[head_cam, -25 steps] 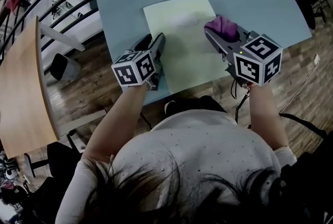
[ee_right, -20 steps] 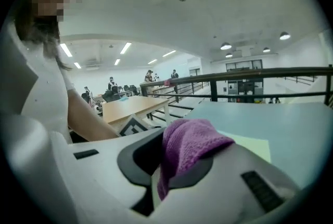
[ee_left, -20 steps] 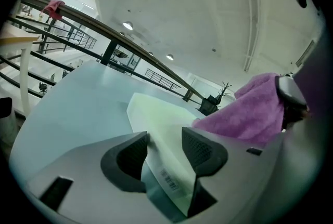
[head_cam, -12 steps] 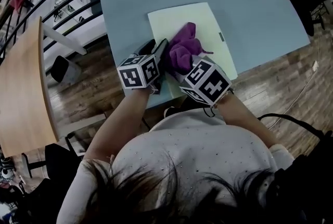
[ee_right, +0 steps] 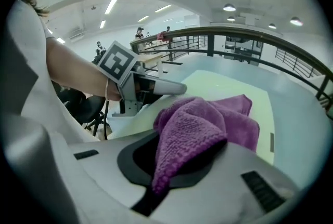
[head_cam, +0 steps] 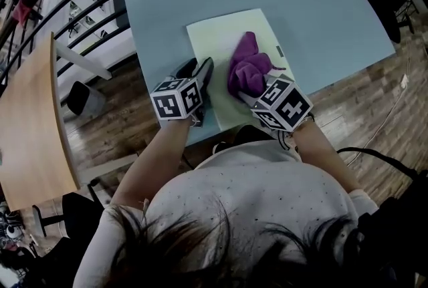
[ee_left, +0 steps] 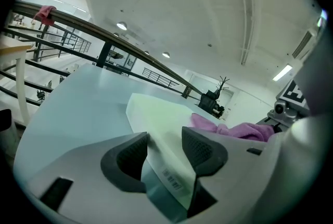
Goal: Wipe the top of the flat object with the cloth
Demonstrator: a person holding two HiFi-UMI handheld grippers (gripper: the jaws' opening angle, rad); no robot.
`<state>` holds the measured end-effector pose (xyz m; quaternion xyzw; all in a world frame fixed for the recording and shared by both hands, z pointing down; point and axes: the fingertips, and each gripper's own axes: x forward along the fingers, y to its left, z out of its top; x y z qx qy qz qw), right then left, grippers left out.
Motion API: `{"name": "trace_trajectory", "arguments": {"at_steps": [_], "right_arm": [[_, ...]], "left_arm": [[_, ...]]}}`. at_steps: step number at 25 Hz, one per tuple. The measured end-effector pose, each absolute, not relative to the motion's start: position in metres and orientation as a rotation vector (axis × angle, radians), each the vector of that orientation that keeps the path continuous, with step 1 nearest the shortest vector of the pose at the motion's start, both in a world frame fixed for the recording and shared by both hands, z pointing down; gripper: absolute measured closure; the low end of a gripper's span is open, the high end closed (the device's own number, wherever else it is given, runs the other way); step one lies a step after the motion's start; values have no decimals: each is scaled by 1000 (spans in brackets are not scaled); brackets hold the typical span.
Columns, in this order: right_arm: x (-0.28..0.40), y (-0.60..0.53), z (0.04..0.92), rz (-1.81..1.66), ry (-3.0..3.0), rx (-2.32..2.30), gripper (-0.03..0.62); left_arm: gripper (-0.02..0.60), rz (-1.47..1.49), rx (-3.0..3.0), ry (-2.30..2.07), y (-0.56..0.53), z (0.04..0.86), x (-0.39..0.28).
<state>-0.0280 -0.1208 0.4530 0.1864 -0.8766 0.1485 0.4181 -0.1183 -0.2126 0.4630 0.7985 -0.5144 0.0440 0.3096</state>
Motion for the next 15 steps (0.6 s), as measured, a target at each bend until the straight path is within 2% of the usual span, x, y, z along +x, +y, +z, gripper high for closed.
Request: {"name": "trace_trajectory", "arguments": {"at_steps": [15], "right_arm": [[80,-152,452,500,-2103,806,586]], "left_arm": [[374,112,2109,-1356,-211,463,-117]]}}
